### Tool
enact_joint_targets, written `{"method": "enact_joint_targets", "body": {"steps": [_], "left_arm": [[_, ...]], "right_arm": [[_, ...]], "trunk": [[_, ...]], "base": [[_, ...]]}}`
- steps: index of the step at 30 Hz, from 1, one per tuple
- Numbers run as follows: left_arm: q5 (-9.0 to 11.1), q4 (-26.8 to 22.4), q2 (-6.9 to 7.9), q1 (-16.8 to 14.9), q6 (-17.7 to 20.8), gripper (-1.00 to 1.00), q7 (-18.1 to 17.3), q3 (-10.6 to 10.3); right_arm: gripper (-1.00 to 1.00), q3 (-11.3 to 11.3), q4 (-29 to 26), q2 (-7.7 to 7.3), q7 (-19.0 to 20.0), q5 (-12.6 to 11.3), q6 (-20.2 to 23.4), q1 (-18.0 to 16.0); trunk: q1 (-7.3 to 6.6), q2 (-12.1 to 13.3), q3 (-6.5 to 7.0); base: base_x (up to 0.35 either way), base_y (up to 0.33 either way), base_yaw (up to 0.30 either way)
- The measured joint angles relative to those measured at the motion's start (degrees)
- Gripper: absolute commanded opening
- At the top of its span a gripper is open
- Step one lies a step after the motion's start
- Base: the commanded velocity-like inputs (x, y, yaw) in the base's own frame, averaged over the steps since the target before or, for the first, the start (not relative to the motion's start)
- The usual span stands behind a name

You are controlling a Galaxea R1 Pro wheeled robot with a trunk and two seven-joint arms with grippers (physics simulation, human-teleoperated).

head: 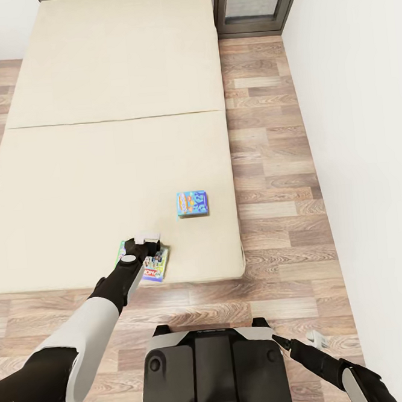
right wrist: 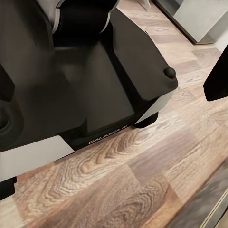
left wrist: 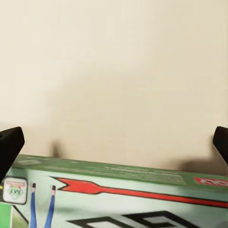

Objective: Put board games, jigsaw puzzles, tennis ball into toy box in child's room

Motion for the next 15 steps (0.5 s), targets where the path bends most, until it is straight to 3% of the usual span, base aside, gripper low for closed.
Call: {"method": "enact_joint_targets", "body": {"steps": [15], "left_arm": [[0.0,0.0,0.03,0.0,0.0,1.0,0.0,0.0]], "right_arm": [[1.0,0.0,0.0,0.0,0.0,0.0,0.0,0.0]], "trunk": [[0.0,0.0,0.0]], "base": [[-0.036,0.0,0.0]]}}
